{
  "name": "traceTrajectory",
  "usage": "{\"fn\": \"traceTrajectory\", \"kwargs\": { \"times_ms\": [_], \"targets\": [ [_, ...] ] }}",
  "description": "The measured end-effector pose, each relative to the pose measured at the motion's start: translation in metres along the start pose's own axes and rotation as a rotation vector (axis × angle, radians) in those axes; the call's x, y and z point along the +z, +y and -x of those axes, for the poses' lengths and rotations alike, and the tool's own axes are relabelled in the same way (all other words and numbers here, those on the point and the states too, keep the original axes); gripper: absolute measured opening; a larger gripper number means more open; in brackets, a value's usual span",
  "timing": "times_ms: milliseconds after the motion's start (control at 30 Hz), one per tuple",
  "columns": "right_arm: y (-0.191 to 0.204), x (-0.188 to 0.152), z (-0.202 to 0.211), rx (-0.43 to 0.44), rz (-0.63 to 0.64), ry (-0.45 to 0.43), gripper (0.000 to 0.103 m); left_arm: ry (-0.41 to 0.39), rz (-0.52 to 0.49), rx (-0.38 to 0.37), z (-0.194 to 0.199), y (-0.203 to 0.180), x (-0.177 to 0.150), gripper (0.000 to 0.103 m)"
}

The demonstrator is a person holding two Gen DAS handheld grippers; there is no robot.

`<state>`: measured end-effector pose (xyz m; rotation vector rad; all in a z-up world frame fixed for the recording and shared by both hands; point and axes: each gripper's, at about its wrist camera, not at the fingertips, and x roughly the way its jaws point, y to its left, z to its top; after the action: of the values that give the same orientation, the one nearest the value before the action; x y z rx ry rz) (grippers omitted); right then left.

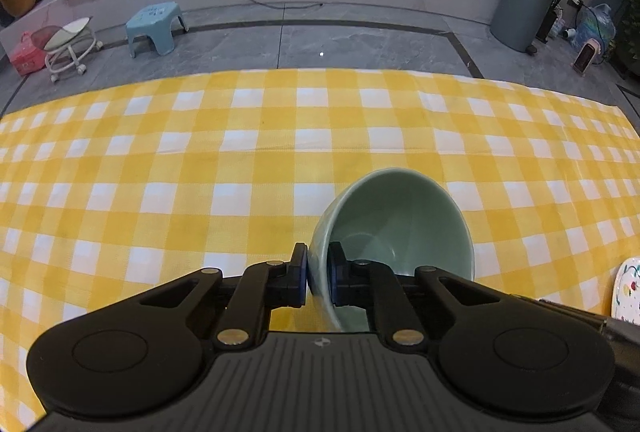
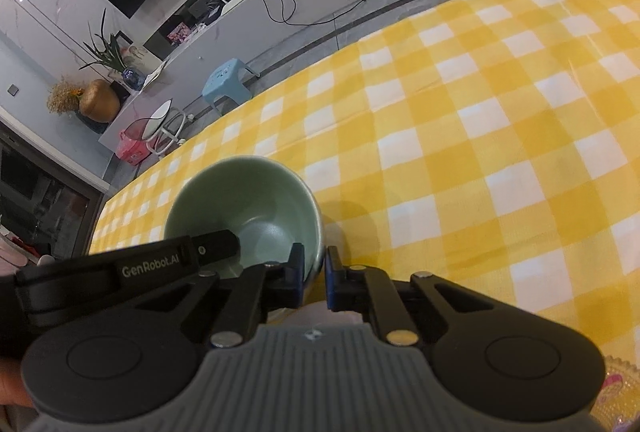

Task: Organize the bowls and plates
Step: 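Carry the pale green bowl with both grippers and lower it into the orange bowl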

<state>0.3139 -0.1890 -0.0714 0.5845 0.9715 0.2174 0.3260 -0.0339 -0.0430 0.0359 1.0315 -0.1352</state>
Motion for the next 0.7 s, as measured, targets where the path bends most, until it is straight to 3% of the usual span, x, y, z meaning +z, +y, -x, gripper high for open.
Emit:
{"fn": "traceTrajectory", "kwargs": {
  "times_ms": [400,700],
  "targets": [
    [0.030,-0.004,0.053,0.080,0.032,-0.001,0.007,-0.069,0.056,0.026,0.066,0.004,-0.007,0.011],
    [0.058,-0.030,0.113,0.117,0.122,0.016,0.008,-0.114,0.098,0.055,0.124,0.009,-0.034,0.011]
  ]
}}
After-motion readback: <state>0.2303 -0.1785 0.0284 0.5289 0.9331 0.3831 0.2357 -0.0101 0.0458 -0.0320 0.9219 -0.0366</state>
